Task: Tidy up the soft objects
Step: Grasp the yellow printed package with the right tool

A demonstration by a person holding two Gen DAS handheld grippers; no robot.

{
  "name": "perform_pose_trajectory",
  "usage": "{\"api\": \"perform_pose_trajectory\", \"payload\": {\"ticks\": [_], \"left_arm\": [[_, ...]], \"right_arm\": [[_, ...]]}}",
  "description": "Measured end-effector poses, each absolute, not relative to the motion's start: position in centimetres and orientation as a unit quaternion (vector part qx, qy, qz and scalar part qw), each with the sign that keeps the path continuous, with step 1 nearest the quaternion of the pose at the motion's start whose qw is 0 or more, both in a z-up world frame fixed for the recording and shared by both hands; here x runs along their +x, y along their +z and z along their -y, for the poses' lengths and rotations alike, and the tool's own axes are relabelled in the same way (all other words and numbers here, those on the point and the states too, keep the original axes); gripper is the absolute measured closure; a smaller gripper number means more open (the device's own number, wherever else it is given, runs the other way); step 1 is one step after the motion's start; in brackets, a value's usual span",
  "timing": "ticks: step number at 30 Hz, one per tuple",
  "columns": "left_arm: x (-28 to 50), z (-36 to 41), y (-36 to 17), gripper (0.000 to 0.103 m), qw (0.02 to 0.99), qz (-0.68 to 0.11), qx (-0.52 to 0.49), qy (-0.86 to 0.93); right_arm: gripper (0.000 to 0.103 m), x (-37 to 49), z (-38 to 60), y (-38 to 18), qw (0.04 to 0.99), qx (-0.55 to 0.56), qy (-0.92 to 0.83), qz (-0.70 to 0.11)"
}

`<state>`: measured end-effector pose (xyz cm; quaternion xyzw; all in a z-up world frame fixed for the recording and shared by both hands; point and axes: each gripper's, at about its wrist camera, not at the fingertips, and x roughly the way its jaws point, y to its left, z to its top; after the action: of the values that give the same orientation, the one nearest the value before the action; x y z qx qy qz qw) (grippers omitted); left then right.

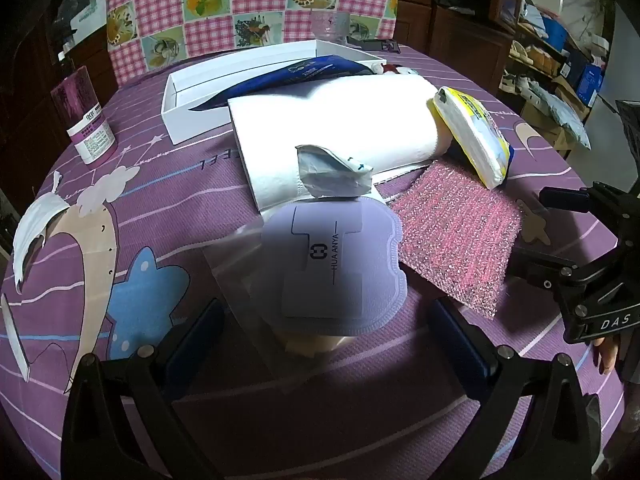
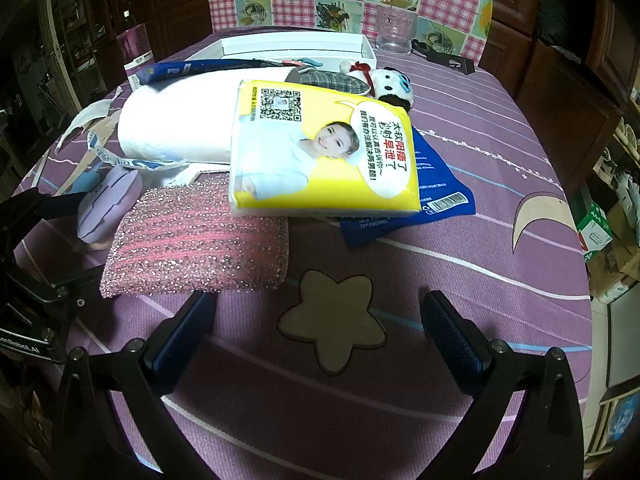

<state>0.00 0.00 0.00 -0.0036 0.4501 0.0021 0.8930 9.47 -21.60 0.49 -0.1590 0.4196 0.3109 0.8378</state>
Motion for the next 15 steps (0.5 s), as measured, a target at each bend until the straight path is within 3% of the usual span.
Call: {"api": "perform_pose_trajectory", "payload": {"ticks": [15], "left_arm": [[0.00,0.00,0.00,0.000,0.893,-0.450,-0.004,0.002]], "right_arm": [[0.000,9.44,21.58,0.49,0.839,-0.159,0.309,-0.419]]}}
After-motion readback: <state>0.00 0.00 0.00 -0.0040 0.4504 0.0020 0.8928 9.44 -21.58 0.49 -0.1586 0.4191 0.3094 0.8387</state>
